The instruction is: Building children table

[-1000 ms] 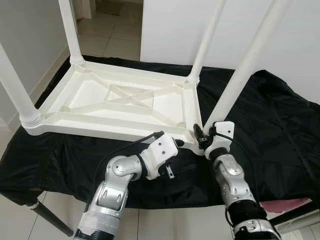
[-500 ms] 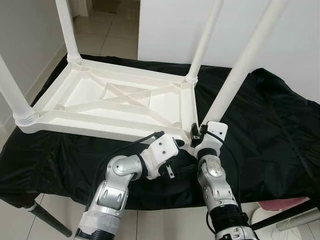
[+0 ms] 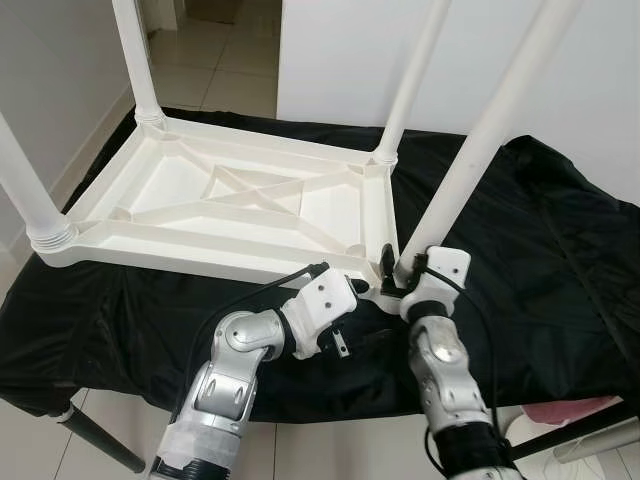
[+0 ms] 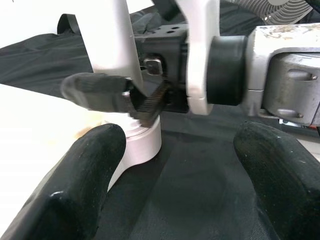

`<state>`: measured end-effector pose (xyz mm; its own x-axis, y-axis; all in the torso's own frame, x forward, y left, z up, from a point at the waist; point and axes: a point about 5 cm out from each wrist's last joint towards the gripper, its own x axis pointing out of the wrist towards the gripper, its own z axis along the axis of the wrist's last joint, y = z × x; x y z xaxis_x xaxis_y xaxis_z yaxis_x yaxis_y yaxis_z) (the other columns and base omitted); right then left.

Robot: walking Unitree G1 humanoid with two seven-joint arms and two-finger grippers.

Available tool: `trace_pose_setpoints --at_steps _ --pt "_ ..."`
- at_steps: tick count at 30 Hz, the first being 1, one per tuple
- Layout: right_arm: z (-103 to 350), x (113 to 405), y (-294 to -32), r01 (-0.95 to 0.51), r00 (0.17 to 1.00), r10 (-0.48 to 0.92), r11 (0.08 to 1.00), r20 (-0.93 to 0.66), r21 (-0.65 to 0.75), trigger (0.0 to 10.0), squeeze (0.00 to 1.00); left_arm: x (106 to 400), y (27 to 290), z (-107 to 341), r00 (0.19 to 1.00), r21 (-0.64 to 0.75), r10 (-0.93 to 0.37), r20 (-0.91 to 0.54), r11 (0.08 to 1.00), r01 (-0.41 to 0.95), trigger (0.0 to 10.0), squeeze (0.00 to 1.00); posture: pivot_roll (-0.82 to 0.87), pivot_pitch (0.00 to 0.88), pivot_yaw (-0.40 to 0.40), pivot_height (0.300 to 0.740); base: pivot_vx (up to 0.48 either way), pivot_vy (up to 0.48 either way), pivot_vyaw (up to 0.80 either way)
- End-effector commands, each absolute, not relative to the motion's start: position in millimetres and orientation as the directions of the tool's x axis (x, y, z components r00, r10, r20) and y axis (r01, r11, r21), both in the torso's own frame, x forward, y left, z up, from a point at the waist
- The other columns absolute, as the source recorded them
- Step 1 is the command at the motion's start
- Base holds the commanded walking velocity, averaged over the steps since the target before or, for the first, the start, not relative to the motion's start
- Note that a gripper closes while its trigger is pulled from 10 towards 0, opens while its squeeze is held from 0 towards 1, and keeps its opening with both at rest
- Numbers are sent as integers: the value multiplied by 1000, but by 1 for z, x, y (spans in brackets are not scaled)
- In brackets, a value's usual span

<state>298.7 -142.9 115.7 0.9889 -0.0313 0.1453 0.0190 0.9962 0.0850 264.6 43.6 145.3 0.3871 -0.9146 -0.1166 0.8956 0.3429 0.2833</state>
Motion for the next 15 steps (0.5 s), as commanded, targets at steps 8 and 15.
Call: trace_pose_setpoints --at_steps 8,15 --pt "106 283 -158 -71 985 57 994 162 80 10000 620 271 45 143 549 301 -833 -74 506 808 10000 0 3 0 -112 740 0 0 0" --pt "105 280 -176 -202 966 198 979 164 10 10000 0 271 48 143 558 318 -827 -73 511 799 10000 0 1 0 -104 740 0 0 0"
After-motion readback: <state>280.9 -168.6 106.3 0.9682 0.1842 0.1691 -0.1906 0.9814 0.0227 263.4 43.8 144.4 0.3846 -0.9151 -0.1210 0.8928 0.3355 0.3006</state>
